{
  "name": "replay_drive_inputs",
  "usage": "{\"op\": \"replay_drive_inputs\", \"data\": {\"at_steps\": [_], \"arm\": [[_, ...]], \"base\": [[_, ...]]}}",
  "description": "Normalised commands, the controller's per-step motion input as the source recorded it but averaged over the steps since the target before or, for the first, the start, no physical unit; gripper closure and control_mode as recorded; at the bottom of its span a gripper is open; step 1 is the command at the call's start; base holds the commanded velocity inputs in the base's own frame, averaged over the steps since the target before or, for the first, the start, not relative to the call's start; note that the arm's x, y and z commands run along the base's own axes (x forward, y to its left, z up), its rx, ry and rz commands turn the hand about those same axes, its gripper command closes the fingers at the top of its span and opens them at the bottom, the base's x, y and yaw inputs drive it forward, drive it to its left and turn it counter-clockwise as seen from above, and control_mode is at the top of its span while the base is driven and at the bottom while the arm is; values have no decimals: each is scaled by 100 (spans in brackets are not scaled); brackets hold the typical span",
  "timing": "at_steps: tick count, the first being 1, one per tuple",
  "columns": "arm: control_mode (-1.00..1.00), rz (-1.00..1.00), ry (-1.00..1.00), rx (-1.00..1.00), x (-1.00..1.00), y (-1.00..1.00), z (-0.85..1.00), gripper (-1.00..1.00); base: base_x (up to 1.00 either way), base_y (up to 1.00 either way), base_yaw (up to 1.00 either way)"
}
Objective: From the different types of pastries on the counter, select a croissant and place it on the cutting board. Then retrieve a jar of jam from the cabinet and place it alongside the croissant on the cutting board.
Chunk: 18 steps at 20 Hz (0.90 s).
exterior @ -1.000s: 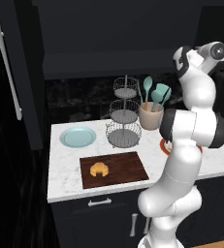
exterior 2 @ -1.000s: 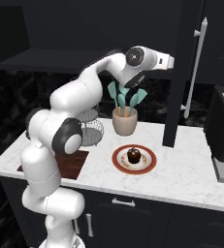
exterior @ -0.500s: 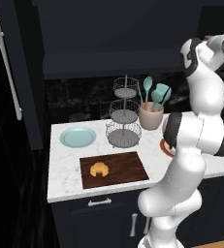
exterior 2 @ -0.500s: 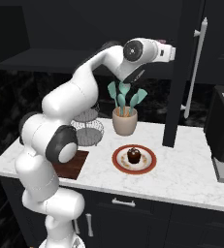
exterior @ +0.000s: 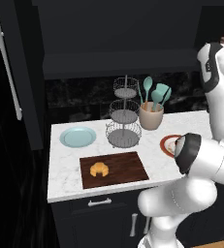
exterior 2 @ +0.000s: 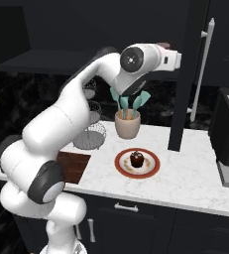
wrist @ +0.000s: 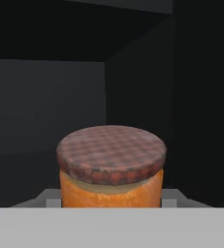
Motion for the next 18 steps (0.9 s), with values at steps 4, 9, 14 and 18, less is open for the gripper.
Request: {"op": "replay_drive_inputs", "data": {"at_steps": [4,9,14,18], "arm": [[-100,0,-1,-1,-100,43,0,100],[-100,1,0,-7,-99,74,-4,100],[-100,2,0,-3,-100,76,-25,100],[-100,1,2,-4,-100,66,-40,100]], "base": [[0,0,0],[0,0,0],[0,0,0],[0,0,0]]}}
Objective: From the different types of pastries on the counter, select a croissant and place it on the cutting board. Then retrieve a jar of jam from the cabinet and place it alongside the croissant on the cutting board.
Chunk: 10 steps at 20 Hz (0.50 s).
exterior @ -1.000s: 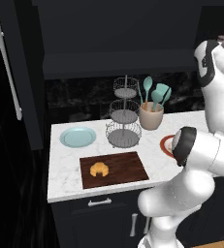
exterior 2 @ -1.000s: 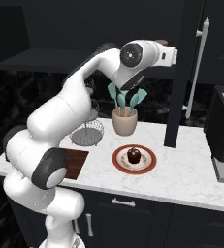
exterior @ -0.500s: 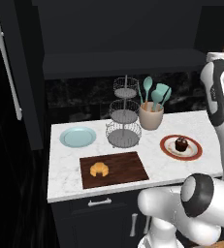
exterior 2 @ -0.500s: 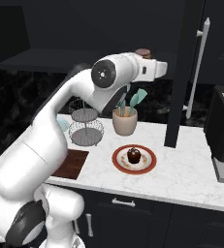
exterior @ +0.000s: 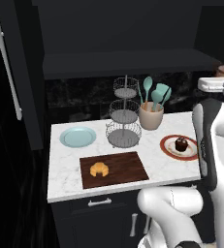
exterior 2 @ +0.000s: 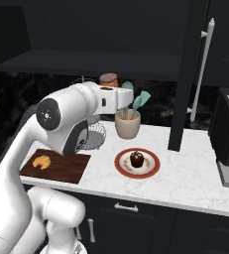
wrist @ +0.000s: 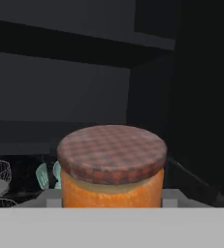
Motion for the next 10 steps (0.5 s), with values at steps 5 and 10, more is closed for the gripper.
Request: {"op": "replay_drive_inputs", "data": {"at_steps": [5,10], "arm": [[-100,3,8,-5,-100,68,-57,100],[-100,7,10,-5,-100,89,-85,100]], "base": [[0,0,0],[0,0,0]]}}
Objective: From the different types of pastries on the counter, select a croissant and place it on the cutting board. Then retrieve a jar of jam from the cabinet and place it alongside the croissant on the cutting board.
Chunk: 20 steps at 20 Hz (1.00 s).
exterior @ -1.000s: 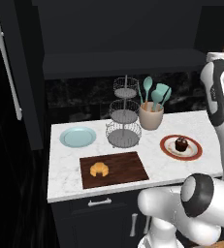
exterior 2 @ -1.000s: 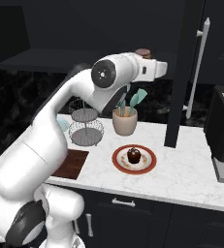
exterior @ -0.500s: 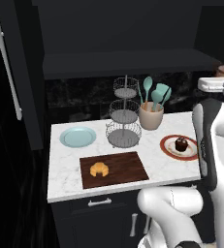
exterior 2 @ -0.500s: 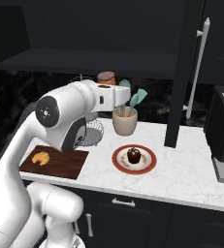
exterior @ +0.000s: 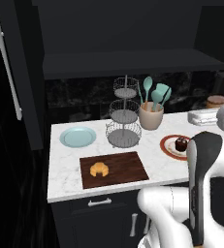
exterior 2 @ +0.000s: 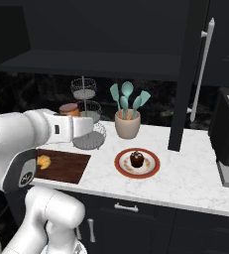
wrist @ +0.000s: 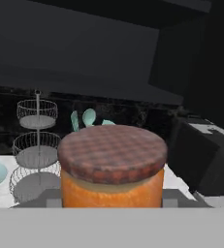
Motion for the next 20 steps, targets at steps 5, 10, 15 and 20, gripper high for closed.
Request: {"op": "replay_drive_inputs", "data": {"at_steps": [5,10,15,20], "arm": [[-100,12,7,0,-93,100,-96,100],[-100,17,10,3,-55,89,-100,100],[-100,23,8,10,-3,64,-82,100],[-100,28,5,11,36,20,-70,100]], "base": [[0,0,0],[0,0,0],[0,0,0],[0,0,0]]}}
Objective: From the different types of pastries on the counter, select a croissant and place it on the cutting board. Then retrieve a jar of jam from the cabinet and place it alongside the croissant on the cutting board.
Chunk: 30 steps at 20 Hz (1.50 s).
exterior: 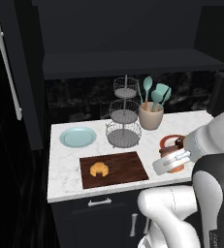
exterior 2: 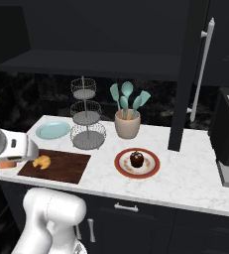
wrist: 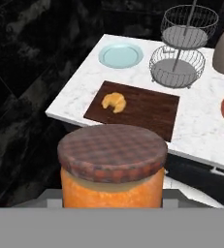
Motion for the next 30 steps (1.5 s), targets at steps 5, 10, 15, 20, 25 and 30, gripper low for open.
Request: {"op": "replay_drive_inputs", "data": {"at_steps": [5,10,15,20,25,30], "arm": [[-100,26,0,12,40,6,-64,100],[-100,22,0,19,28,9,-62,100],[-100,17,-10,28,27,18,-72,100],[-100,15,-19,30,37,11,-65,100],[-100,14,-26,27,27,8,-57,100],[-100,12,-21,30,13,1,-58,100]], "base": [[0,0,0],[0,0,0],[0,0,0],[0,0,0],[0,0,0],[0,0,0]]}}
